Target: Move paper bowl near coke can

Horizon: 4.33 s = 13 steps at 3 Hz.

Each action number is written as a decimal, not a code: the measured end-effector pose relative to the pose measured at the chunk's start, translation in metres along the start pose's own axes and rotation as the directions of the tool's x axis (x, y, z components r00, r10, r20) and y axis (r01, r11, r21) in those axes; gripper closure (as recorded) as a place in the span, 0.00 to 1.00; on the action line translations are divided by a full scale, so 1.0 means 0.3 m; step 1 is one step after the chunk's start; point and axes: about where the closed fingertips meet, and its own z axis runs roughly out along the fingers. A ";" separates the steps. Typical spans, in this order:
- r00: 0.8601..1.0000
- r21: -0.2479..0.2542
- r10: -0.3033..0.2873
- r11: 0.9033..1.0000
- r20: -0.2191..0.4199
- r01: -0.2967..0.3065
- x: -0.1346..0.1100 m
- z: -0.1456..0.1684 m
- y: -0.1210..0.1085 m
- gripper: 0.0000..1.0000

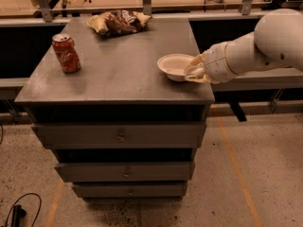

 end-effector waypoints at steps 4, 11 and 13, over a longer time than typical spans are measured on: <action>0.963 -0.034 -0.256 0.965 0.087 0.260 -0.263 0.189 -0.187 1.00; 0.856 0.011 -0.370 0.920 0.361 0.393 -0.538 0.488 -0.304 0.00; 0.978 0.051 -0.135 0.990 0.161 0.128 -0.224 0.212 -0.379 0.00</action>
Offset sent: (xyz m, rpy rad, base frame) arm 0.0235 0.0601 0.0174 -0.0453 -0.0506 0.1290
